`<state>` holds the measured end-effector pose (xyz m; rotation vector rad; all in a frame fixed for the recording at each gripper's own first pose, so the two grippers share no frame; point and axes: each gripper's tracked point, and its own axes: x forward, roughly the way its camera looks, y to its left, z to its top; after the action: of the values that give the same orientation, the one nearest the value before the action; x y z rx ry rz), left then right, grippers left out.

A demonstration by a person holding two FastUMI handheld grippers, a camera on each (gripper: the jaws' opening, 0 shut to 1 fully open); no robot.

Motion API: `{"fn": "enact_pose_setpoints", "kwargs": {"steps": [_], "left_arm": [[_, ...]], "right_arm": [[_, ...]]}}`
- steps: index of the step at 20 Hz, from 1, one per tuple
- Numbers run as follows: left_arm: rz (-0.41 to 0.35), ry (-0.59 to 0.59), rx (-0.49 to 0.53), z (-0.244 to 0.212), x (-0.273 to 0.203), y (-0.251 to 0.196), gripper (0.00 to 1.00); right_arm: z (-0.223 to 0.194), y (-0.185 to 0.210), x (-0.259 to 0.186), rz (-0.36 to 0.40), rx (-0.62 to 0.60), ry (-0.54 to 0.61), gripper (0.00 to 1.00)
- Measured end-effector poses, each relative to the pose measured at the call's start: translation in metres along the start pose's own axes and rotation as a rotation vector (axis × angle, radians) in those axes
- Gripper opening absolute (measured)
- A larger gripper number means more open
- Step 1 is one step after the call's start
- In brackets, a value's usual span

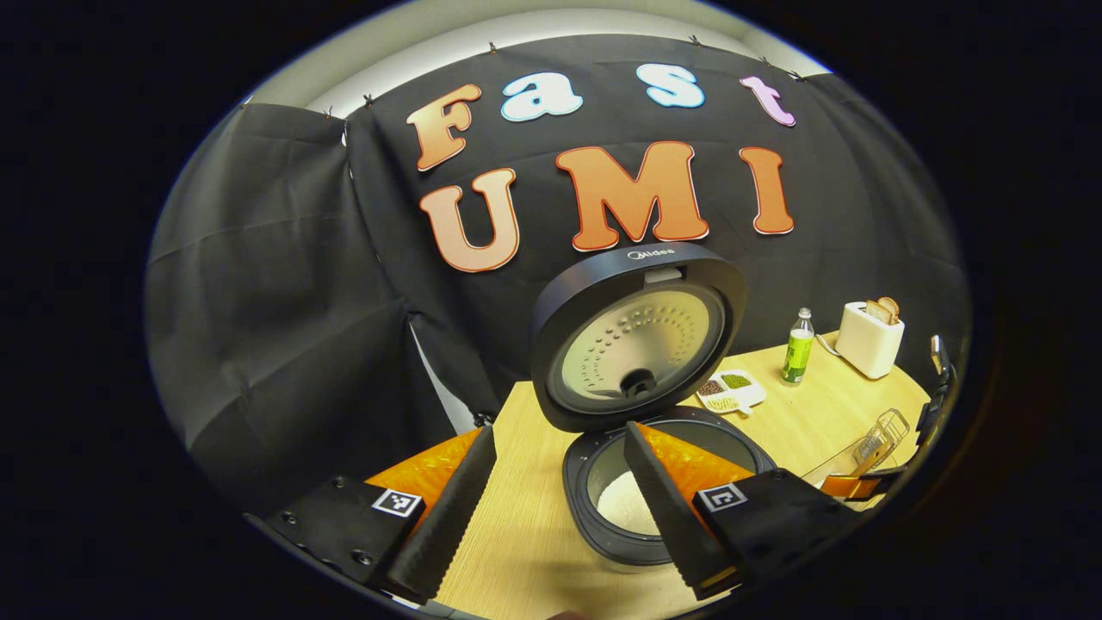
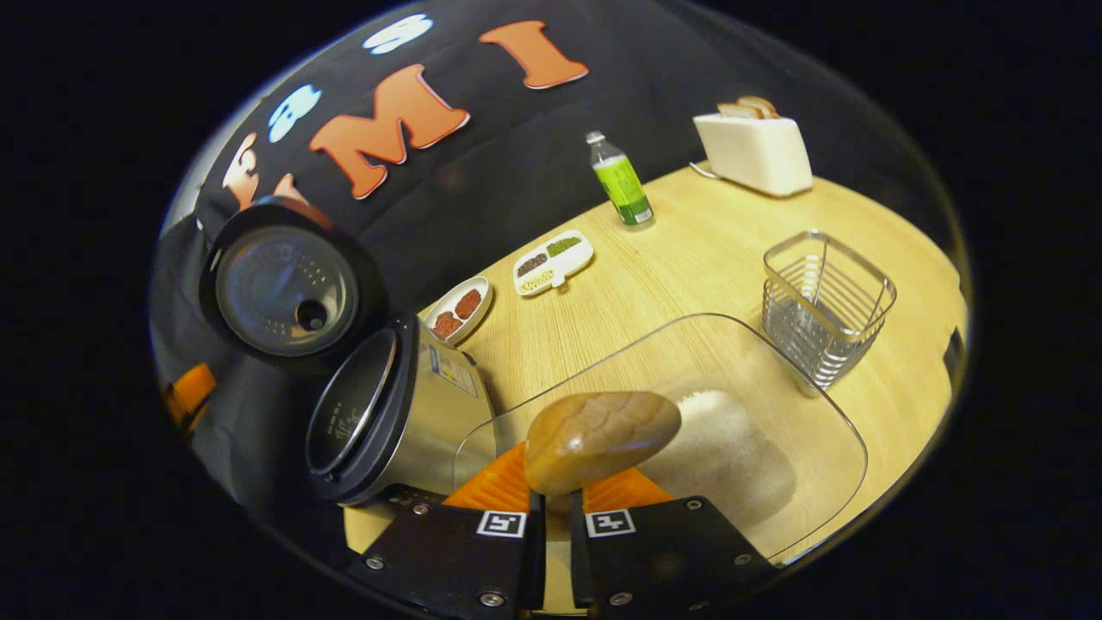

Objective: Close the left gripper, press the button to open the rice cooker; take a wooden spoon from the chopstick holder with the right hand, scoop a spoonful of rice and pour it into the rice cooker, then put the wooden spoon back into the chopstick holder.

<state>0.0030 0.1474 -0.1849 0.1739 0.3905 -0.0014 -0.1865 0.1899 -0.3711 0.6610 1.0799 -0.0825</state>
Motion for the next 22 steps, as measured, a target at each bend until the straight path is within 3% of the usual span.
{"fn": "enact_pose_setpoints", "kwargs": {"steps": [1,2,9,10,11,14,15,17,18,19,20,21,22], "left_arm": [[-0.001,-0.001,0.000,0.002,0.000,-0.001,1.00],[-0.002,-0.002,0.001,0.003,0.000,-0.003,0.94],[-0.008,0.004,-0.018,0.012,0.003,-0.018,0.94],[-0.004,0.001,-0.024,0.013,0.002,-0.019,1.00],[-0.001,-0.003,-0.029,0.016,0.002,-0.022,0.94],[0.016,-0.013,-0.036,0.022,-0.001,-0.028,0.94],[0.022,-0.016,-0.040,0.024,-0.003,-0.030,1.00],[0.032,-0.021,-0.056,0.026,-0.006,-0.035,1.00],[0.038,-0.024,-0.063,0.027,-0.008,-0.037,0.94],[0.048,-0.029,-0.069,0.029,-0.009,-0.038,0.94],[0.057,-0.035,-0.076,0.031,-0.011,-0.038,1.00],[0.069,-0.043,-0.081,0.033,-0.013,-0.036,0.94],[0.083,-0.050,-0.085,0.035,-0.014,-0.034,0.94]], "right_arm": [[0.000,-0.003,0.001,0.012,0.036,0.013,0.11],[0.000,-0.003,-0.002,0.024,0.056,0.021,0.10],[0.019,-0.005,-0.015,0.157,0.200,0.079,0.10],[0.026,-0.007,-0.019,0.176,0.226,0.078,0.10],[0.035,-0.009,-0.023,0.194,0.249,0.074,0.10],[0.063,-0.015,-0.035,0.261,0.294,0.063,0.10],[0.073,-0.017,-0.039,0.286,0.309,0.059,0.10],[0.091,-0.016,-0.047,0.339,0.350,0.059,0.10],[0.101,-0.014,-0.050,0.374,0.381,0.058,0.10],[0.109,-0.012,-0.053,0.402,0.411,0.060,0.10],[0.115,-0.007,-0.057,0.434,0.444,0.066,0.10],[0.121,-0.002,-0.061,0.463,0.477,0.077,0.10],[0.128,0.003,-0.066,0.493,0.501,0.087,0.10]]}}
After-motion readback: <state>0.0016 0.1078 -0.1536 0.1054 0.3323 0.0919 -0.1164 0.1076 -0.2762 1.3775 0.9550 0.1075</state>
